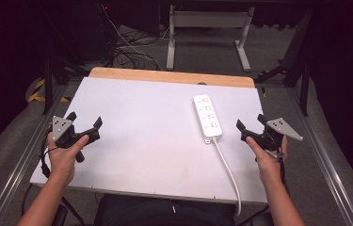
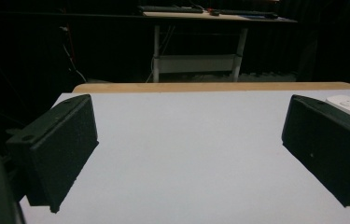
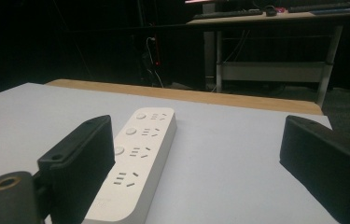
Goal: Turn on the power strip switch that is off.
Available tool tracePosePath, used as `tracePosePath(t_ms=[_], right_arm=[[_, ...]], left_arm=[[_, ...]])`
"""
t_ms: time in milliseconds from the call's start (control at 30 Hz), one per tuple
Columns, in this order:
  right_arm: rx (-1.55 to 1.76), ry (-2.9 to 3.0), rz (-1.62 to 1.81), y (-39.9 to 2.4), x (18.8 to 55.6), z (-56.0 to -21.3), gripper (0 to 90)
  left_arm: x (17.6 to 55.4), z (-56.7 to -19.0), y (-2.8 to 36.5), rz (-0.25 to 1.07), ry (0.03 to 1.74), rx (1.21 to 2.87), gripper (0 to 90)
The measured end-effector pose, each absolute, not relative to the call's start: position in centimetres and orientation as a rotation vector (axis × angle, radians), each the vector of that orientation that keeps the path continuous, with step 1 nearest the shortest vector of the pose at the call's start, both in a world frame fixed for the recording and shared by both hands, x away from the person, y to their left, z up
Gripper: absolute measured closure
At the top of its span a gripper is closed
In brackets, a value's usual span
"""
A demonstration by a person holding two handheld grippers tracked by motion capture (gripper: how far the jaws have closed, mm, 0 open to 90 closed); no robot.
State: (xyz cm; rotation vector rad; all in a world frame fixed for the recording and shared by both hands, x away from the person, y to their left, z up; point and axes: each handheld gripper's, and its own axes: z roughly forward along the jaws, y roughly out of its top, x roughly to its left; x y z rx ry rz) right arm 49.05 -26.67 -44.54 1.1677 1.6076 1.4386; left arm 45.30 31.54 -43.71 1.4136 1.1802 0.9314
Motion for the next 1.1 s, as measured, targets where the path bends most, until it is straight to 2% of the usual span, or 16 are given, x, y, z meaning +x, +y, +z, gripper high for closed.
tracePosePath(t_ms=[267, 367, 500, 833, 1100], right_arm=[[1.163, 1.605, 1.441, -26.66, 49.01, -44.5, 11.3], [1.159, 1.606, 1.442, -26.66, 48.99, -44.49, 14.1], [1.149, 1.606, 1.462, -26.71, 48.89, -44.42, 23.7], [1.082, 1.62, 1.468, -26.56, 48.51, -44.16, 61.4], [1.048, 1.647, 1.453, -26.3, 48.41, -43.94, 84.6]], left_arm=[[45.27, -43.7, 31.55, 0.931, 1.178, 1.417, 4.1], [45.28, -43.7, 31.54, 0.929, 1.179, 1.417, 4.2], [45.29, -43.7, 31.52, 0.928, 1.177, 1.419, 4.3], [45.34, -43.71, 31.46, 0.926, 1.173, 1.418, 4.4], [45.38, -43.75, 31.4, 0.925, 1.171, 1.42, 4.7]])
